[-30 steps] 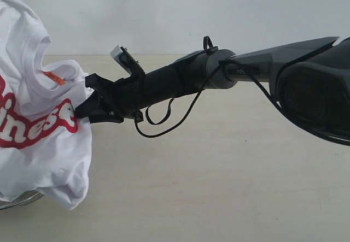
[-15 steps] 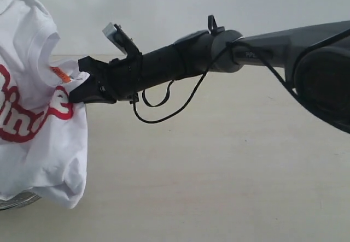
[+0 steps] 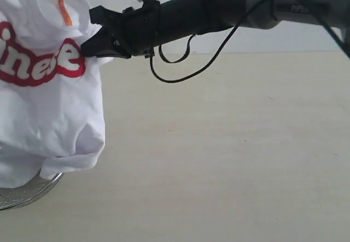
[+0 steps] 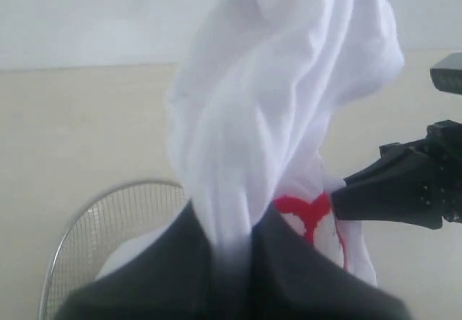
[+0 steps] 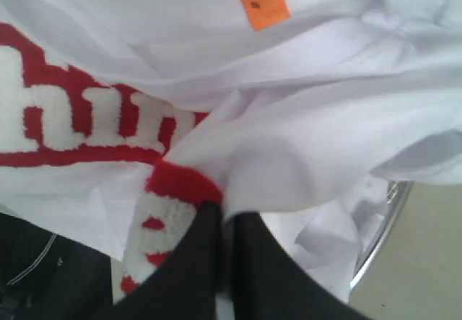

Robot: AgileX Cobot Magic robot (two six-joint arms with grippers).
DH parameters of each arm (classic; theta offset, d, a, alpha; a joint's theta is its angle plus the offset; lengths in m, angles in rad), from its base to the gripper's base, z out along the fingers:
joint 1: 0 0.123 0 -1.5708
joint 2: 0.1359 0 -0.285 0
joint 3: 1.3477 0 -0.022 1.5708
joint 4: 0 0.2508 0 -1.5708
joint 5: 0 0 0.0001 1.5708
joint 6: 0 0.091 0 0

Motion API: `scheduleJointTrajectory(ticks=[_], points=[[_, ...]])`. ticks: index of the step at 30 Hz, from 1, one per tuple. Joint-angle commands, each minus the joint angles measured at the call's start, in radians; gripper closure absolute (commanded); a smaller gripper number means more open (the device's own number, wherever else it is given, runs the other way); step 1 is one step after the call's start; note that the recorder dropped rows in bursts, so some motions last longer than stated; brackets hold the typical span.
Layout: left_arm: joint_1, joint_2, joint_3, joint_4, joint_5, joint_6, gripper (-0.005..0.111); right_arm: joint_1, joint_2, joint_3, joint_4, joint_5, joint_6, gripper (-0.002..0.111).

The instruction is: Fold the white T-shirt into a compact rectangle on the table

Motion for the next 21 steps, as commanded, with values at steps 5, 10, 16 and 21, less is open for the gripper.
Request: scheduleJointTrajectory(ticks=[5, 10, 16, 21], points=[[0.000, -0.013, -0.112, -0.113, 0.050, 0.011, 0.102, -0.046, -0.139, -0.003, -0.154, 0.032, 0.072, 0.109], [0.000, -0.013, -0.206, -0.152, 0.121, 0.016, 0.102, -0.095, -0.175, -0.003, -0.258, 0.172, 0.109, 0.109], [0.000, -0.013, -0.293, -0.152, 0.202, 0.016, 0.102, -0.096, -0.173, -0.003, -0.399, 0.272, 0.191, 0.050], [0.000, -0.013, -0.349, -0.145, 0.257, 0.016, 0.102, -0.147, -0.173, -0.003, -0.549, 0.283, 0.299, 0.053]])
